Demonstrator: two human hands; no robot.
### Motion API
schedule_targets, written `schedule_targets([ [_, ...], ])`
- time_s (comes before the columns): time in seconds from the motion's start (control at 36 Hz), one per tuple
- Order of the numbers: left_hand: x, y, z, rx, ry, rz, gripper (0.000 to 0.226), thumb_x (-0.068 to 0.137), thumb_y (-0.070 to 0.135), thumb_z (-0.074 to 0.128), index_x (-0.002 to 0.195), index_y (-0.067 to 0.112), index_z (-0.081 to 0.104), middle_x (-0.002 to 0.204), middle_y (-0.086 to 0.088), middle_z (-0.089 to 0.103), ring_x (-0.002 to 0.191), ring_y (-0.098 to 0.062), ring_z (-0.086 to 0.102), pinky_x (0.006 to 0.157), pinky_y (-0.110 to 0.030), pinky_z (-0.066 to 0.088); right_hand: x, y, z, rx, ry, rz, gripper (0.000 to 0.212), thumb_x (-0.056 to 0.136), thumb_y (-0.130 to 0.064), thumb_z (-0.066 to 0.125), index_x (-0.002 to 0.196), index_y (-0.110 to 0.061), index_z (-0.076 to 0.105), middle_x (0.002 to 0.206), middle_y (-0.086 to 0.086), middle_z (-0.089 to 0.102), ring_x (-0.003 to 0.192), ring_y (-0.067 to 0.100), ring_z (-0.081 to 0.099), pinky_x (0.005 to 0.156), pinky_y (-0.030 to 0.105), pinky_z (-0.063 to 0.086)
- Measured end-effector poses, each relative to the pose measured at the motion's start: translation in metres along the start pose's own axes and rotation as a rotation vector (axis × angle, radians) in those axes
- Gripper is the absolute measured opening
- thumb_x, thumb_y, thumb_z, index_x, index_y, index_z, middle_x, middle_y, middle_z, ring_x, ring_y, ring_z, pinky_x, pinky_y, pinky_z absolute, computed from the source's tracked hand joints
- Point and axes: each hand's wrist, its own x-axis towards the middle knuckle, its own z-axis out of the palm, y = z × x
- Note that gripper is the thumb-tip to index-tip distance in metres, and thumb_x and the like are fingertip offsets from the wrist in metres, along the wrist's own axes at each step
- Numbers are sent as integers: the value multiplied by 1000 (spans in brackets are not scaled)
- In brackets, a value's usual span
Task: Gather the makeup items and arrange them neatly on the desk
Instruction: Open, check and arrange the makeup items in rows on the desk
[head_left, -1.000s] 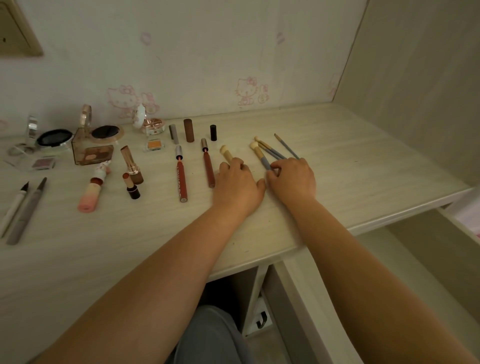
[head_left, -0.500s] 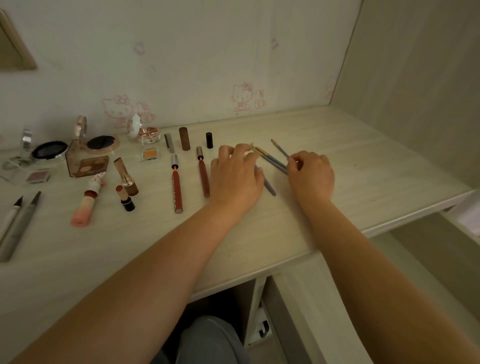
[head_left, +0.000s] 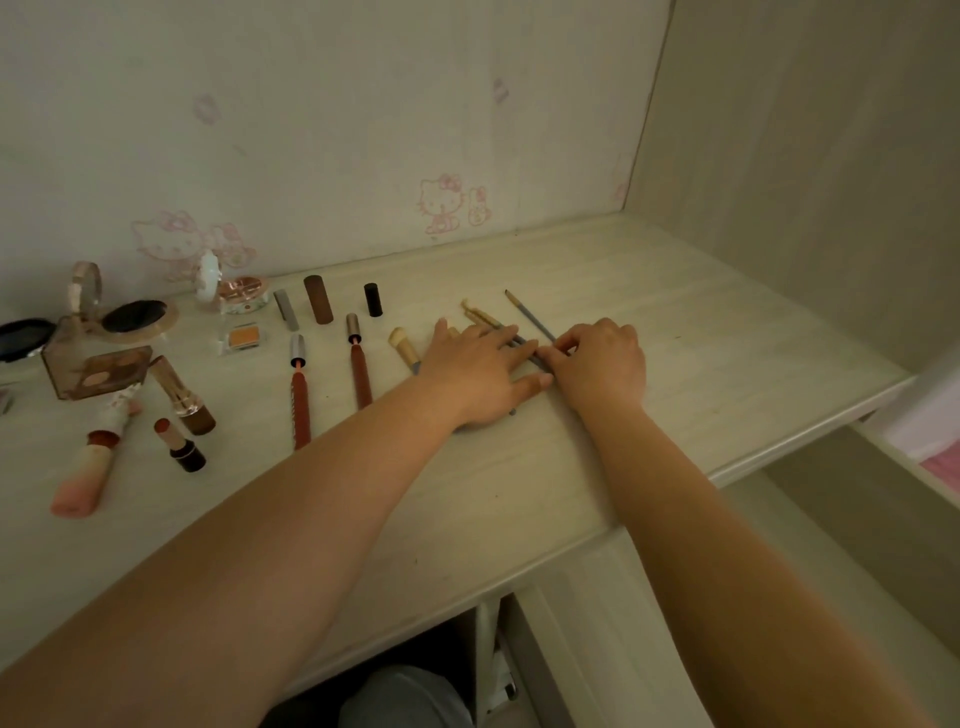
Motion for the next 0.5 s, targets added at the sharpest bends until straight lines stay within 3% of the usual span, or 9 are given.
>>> schedule_targets([
  [0.11,-4,-2,2,24,-37,11,66,89,67,10,148,37,11,159,2,6,146,-19,10,115,-56,-2,-2,-2,-1,-12,-2,-6,27,89,-40,56,99,-20,69,109,6,59,111,24,46,89,36,44],
  [0.5,-18,-13,-7,24,-67,-2,64,91,65,13,148,34,16,159,1,11,145,-21,14,117,-52,-3,-16,-6,-9,48,-22,65,23,87,-32,56,97,-15,69,102,5,60,103,23,52,87,36,47],
])
